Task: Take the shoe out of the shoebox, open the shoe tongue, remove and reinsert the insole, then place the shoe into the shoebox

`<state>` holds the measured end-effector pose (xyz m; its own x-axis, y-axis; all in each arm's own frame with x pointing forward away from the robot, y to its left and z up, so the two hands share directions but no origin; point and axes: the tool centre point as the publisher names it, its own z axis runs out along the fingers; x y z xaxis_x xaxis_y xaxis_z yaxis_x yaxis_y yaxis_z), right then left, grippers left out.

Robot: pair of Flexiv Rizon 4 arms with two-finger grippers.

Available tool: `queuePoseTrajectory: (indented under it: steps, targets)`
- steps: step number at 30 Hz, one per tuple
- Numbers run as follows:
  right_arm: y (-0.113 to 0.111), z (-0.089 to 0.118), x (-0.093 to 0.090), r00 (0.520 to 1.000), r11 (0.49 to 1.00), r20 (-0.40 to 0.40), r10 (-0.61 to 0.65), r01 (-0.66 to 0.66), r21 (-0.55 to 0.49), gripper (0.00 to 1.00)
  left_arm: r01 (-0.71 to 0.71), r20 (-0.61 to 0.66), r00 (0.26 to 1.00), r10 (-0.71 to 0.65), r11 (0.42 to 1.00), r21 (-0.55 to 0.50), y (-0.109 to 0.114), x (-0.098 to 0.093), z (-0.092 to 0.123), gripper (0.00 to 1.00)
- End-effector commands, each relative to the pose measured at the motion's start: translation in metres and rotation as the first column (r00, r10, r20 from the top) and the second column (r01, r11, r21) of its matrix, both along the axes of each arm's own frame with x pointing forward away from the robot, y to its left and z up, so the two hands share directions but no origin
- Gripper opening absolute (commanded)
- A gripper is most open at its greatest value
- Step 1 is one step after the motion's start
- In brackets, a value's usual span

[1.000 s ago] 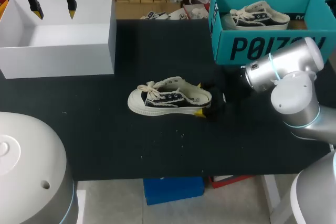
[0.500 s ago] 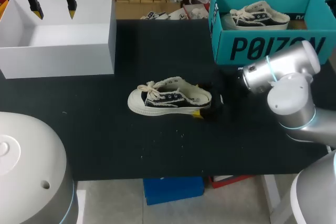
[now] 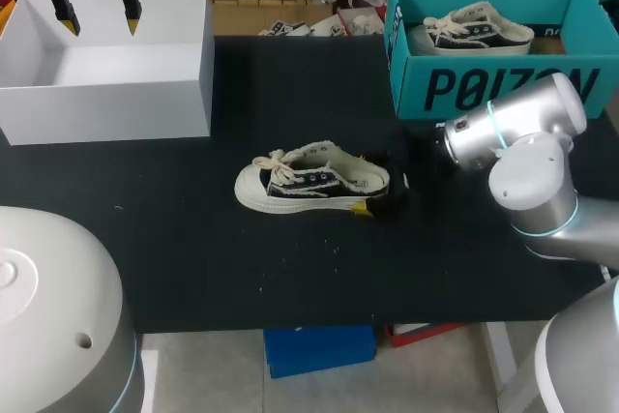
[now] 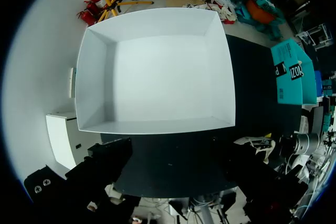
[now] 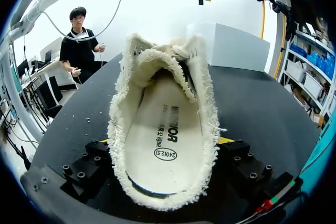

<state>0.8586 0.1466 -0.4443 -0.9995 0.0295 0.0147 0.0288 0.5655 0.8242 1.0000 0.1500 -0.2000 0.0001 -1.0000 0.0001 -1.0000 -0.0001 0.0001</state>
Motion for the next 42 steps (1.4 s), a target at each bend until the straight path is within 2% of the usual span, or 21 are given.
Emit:
queuePoseTrajectory:
  steps: [1,12,23,29,42]
  targets:
    - [0.002,-0.001,0.001,1.000,1.000,-0.001,-0.002,0.002,-0.003,0.00,0.000,0.000,1.000,0.000,1.000,0.000,0.000,0.000,0.000,1.00]
    - [0.002,-0.001,0.001,1.000,1.000,-0.001,-0.002,0.002,-0.003,0.00,-0.045,-0.020,0.999,0.047,0.995,0.090,-0.052,-0.022,0.000,1.00]
    - [0.002,-0.001,0.001,1.000,1.000,-0.001,-0.002,0.002,-0.003,0.00,-0.016,0.006,1.000,0.015,0.984,0.179,-0.126,-0.040,-0.003,1.00]
    - [0.002,-0.001,0.001,1.000,1.000,-0.001,-0.002,0.002,-0.003,0.00,0.032,-0.019,0.999,-0.030,0.987,0.157,-0.164,-0.053,-0.005,1.00]
    - [0.002,-0.001,0.001,1.000,1.000,-0.001,-0.002,0.002,-0.003,0.00,0.060,-0.026,0.998,-0.057,0.988,0.142,-0.167,-0.055,-0.004,1.00]
